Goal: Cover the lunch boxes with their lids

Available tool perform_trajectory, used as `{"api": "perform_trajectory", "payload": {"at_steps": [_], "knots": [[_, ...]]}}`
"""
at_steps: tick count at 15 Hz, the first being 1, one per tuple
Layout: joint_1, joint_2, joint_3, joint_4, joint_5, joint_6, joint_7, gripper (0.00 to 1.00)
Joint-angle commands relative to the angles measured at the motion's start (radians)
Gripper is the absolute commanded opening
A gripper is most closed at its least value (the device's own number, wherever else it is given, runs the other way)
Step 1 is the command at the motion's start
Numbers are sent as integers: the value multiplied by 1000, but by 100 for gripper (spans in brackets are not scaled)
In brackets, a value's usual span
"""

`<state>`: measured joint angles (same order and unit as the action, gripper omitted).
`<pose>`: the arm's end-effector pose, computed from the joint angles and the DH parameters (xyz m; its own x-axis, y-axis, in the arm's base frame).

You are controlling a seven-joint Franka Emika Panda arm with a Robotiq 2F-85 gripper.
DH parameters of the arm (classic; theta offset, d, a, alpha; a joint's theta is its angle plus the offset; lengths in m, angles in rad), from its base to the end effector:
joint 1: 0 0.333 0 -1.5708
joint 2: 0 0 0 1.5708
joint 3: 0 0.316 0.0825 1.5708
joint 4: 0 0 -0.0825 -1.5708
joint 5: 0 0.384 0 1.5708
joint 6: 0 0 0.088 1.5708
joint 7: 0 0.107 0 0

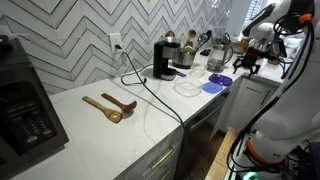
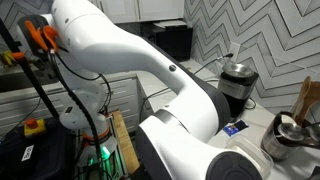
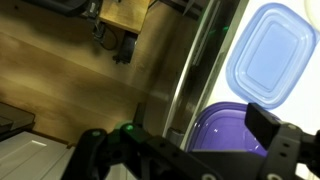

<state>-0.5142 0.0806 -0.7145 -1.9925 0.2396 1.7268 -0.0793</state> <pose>0.2031 -0.4905 0.4097 0.3429 -0.8871 -0.3088 -0.9367 -0.2981 -0.1837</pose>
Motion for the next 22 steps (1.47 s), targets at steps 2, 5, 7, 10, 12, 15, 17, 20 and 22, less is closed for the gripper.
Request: {"api": "perform_trajectory", "payload": {"at_steps": [2,5,7,10,12,15,17,20,22], "knots": [[-13,18,12,15,7,-1,0,100],[-13,20,12,21,8,-1,0,100],[-17,40,19,17,24,11,-37,100],[-18,55,34,7,19,30,-71,100],[-22,68,44,0,25,48,-97,100],[-29,85,55,-10,22,92,-126,100],[-35,91,60,-24,25,130,-143,100],[-45,92,68,-56,41,198,-182,100],[-54,87,78,-80,73,247,-214,100]]}}
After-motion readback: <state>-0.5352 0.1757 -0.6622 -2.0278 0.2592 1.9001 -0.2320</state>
